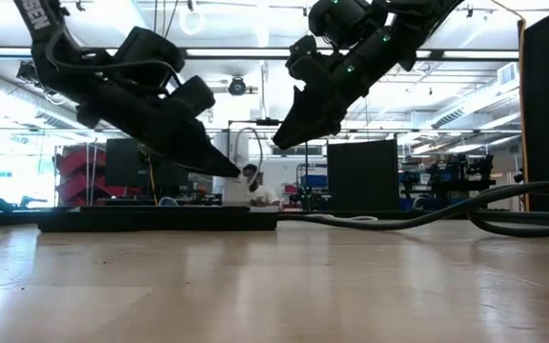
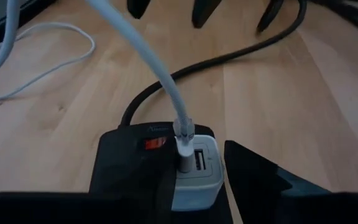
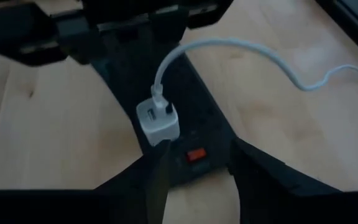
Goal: Insert USB
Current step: Insert the white charger adapter into the black outlet extension
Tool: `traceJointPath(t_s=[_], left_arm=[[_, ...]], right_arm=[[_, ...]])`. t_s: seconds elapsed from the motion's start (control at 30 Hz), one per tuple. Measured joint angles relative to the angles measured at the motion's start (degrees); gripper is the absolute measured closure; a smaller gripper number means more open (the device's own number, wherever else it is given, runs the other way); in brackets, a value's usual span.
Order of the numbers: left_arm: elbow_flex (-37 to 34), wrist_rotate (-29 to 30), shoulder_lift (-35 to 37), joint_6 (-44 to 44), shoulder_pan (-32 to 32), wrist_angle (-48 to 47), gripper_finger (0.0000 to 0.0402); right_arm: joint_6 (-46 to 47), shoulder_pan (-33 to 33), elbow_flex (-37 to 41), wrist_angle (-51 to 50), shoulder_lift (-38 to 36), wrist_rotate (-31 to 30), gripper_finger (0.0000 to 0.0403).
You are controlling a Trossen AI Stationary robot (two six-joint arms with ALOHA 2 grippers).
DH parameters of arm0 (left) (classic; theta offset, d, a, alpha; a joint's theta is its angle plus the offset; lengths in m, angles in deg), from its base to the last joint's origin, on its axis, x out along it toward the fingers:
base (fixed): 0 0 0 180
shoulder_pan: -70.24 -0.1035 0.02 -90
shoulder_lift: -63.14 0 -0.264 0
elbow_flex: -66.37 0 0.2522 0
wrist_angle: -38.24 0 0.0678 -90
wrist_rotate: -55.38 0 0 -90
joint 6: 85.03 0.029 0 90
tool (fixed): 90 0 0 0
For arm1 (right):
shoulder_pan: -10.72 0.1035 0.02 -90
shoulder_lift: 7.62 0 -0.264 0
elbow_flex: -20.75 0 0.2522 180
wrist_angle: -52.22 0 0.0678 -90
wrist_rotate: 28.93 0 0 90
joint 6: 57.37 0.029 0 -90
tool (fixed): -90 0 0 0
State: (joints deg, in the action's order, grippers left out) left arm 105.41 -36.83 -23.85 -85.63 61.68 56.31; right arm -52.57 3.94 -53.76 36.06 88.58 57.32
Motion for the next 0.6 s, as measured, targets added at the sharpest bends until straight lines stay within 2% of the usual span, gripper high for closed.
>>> traceJointPath(t_s=[0.2, 0.37, 0.6], left_arm=[[-0.13, 0.68, 4.32, 0.00, 0.00, -4.44, 0.0278], [-0.15, 1.28, 5.08, 0.00, 0.00, -5.18, 0.0275], [-0.13, 1.59, 5.08, -0.02, -0.02, -4.83, 0.0219]], right_arm=[[1.00, -0.01, 0.00, 0.15, 0.00, 0.05, 0.0261], [1.06, 0.04, 0.00, 0.37, 0.00, 0.12, 0.0264], [1.06, 0.06, 0.00, 1.67, 0.00, 0.31, 0.0261]])
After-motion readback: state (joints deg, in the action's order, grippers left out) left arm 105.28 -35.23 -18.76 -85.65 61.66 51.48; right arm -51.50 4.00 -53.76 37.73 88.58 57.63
